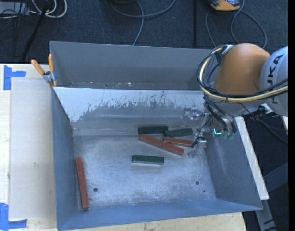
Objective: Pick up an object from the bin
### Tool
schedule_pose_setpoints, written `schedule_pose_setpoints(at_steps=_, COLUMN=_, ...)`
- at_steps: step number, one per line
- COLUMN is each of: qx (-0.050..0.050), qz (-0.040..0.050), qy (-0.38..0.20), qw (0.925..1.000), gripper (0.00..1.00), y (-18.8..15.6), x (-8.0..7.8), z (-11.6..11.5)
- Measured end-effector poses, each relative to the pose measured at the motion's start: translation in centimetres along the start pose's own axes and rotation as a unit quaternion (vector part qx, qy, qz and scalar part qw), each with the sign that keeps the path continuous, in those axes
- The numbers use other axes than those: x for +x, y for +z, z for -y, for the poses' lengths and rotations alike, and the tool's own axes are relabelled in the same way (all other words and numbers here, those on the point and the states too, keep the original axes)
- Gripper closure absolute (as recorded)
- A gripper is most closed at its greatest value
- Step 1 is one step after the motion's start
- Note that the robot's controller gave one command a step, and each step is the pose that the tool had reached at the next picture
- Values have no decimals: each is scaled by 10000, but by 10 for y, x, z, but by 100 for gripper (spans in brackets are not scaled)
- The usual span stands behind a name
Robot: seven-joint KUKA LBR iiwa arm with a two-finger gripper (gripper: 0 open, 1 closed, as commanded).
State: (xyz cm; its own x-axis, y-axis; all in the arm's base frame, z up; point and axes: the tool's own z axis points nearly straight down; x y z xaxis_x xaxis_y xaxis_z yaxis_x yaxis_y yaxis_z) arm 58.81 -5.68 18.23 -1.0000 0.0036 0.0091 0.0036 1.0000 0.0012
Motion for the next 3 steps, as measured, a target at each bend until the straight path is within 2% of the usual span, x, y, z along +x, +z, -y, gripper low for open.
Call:
schedule_pose_setpoints(at_steps=1, qx=3, qz=70, qy=-429, qw=9991, gripper=0, y=114, x=-20, z=-42)
schedule_pose_setpoints(at_steps=2, qx=6, qz=51, qy=-428, qw=9991, gripper=0, y=112, x=-28, z=-40)
schedule_pose_setpoints(at_steps=3, qx=2, qz=64, qy=-391, qw=9992, gripper=0, y=111, x=-17, z=-30)
